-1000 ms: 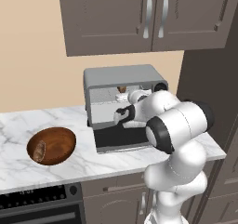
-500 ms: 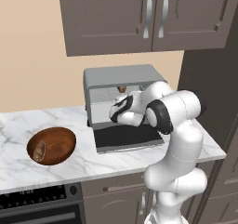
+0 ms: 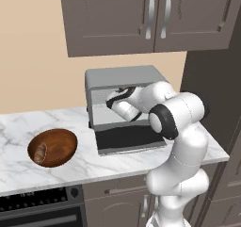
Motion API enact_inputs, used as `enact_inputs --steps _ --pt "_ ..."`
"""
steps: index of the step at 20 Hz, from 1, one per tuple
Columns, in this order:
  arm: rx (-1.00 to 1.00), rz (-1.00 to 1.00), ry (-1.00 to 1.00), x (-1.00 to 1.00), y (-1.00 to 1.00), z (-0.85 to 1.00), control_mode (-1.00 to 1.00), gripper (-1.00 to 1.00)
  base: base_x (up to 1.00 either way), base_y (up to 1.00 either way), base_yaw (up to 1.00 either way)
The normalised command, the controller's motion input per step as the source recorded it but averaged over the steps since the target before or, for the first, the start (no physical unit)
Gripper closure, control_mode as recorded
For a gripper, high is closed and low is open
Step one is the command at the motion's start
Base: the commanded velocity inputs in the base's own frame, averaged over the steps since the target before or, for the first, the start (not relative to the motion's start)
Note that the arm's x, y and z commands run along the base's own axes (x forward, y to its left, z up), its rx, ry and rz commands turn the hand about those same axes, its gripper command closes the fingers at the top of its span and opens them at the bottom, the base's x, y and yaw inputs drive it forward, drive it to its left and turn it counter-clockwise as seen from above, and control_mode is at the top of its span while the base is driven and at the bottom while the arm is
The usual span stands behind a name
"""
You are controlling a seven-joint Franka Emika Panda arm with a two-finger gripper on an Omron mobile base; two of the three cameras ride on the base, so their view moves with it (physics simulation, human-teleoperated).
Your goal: Pick up the heated bread from the toaster oven and place it in the bowl. Then move the bread bowl to the dining counter.
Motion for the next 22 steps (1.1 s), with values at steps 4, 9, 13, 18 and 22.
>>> enact_inputs --steps 4,9,13,18,22 --pt "-0.14 -0.01 0.49 -0.75 -0.10 -0.20 -1.00 -1.00 0.00 0.00 0.00" --pt "-0.16 0.00 0.55 -1.00 -0.30 -0.32 -1.00 -1.00 0.00 0.00 0.00" --pt "-0.14 0.00 0.56 -1.00 -0.35 -0.31 -1.00 -1.00 0.00 0.00 0.00" --pt "-0.10 0.00 0.58 -1.00 -0.39 -0.16 -1.00 -1.00 0.00 0.00 0.00" --pt "-0.05 0.00 0.61 -1.00 -0.44 0.00 -1.00 -1.00 0.00 0.00 0.00"
